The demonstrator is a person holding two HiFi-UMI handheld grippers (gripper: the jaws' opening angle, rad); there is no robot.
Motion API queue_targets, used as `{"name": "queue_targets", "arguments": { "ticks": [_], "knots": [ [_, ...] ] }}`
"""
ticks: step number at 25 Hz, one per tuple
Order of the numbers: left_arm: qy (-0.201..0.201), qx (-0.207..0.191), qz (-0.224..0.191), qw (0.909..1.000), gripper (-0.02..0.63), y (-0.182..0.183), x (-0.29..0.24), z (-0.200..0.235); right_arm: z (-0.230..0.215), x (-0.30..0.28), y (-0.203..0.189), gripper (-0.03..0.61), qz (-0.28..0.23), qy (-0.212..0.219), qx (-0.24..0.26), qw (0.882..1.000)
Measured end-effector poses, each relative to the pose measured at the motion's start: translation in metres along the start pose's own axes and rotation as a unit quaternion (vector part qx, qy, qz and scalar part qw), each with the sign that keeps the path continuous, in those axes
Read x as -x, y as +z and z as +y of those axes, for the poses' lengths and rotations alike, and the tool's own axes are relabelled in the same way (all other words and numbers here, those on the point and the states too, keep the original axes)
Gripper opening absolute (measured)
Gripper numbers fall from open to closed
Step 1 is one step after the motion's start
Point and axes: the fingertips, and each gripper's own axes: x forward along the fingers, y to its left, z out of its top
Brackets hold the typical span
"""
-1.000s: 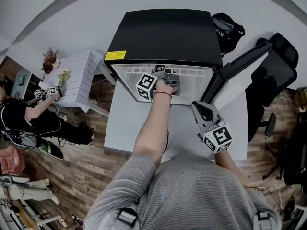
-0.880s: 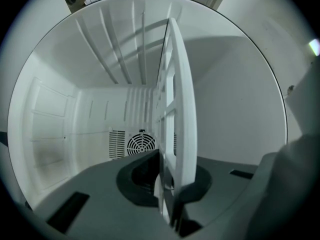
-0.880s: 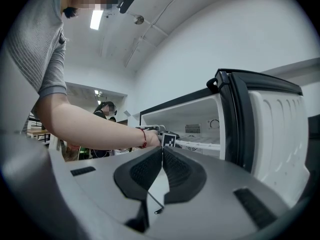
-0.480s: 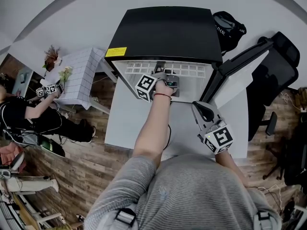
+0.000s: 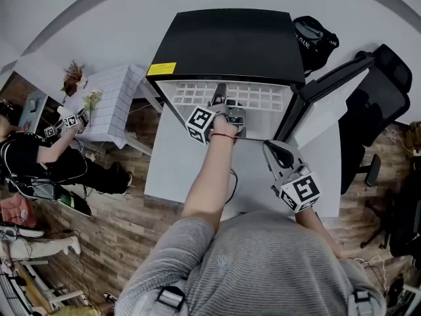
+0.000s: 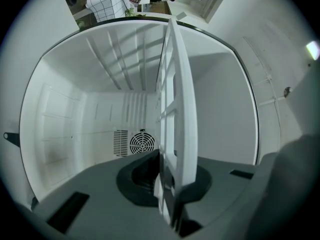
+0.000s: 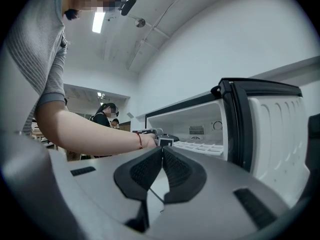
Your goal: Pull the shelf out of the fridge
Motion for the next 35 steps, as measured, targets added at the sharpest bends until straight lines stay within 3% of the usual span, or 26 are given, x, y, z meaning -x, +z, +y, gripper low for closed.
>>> {"name": "queue_targets", "arguments": {
  "ticks": [35],
  "knots": [
    [0.001,0.006,-0.009,0.9999,0.032,-0.002,0.050,-0.006,0.027,0.022,0.007,0.014,-0.011,0.014,0.007,1.000]
  ]
}}
